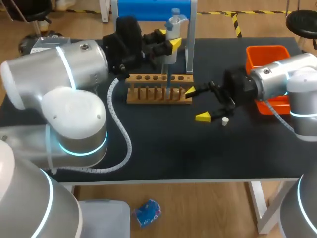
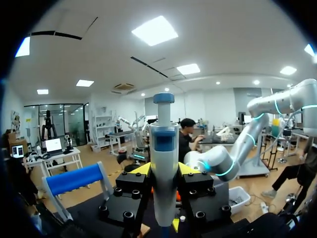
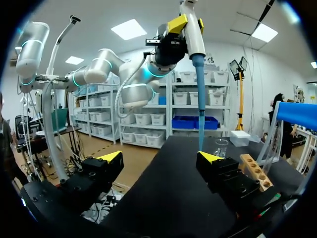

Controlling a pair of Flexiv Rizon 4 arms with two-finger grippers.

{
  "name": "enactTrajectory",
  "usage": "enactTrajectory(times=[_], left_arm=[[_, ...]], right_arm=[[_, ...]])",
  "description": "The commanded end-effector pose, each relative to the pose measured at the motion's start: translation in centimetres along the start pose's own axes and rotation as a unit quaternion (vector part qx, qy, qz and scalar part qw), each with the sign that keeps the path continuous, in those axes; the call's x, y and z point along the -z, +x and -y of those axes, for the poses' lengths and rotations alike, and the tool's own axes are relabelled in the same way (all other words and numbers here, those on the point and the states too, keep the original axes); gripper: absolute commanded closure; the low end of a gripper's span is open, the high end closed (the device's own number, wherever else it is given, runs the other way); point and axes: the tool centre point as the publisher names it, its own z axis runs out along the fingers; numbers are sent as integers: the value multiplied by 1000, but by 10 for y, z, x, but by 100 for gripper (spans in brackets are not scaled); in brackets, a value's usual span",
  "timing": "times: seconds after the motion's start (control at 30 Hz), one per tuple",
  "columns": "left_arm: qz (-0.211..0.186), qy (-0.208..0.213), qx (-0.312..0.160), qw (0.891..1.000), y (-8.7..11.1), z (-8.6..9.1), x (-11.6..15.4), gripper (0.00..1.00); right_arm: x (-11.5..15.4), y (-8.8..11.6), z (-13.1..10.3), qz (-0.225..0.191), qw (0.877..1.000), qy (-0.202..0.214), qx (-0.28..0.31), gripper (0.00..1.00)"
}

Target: Invert the test tube, pick up the pipette, mount the tip to pipette, aspirate from beaker and dispense into the tube, eject the tip, return the pipette, and cap with the stopper.

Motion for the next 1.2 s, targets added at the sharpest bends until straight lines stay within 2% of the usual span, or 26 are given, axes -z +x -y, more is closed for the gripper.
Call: enactTrajectory(times=[0.03,0.6,0.77,0.97,1.2], left_arm=[[-3,-1,0,1000,2,0,20,100],[-3,-1,0,1000,2,0,20,100],[-27,12,1,1000,-20,3,51,100],[-50,15,-1,999,-42,2,89,100],[-50,28,3,998,-67,-3,125,100]], right_arm=[[4,7,-6,4,1000,6,0,0],[4,7,-6,4,1000,6,0,0],[-15,-1,-5,25,1000,7,-7,0],[-43,-13,-4,59,998,32,-9,0],[-72,-23,-3,74,996,44,-15,0]])
